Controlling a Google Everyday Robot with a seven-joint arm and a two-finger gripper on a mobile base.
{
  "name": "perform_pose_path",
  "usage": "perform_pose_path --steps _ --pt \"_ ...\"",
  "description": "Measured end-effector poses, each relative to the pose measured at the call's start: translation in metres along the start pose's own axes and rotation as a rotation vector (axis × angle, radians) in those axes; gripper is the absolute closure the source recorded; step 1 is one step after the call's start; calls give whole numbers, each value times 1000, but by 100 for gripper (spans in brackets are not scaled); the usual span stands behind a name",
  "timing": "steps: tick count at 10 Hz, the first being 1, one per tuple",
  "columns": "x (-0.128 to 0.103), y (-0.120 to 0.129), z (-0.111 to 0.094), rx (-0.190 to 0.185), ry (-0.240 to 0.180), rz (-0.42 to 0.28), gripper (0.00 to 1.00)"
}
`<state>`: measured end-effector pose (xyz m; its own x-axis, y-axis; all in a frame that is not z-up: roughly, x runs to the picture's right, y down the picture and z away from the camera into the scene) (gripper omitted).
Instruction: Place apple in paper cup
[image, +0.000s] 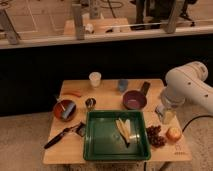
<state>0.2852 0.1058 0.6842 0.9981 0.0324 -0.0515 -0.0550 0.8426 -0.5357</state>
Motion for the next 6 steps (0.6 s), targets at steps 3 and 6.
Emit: perform_pose_path --steps 3,6 --pt "3 0 6 -7 -1 7 20" --pt "29 5 46 -26 -20 23 20"
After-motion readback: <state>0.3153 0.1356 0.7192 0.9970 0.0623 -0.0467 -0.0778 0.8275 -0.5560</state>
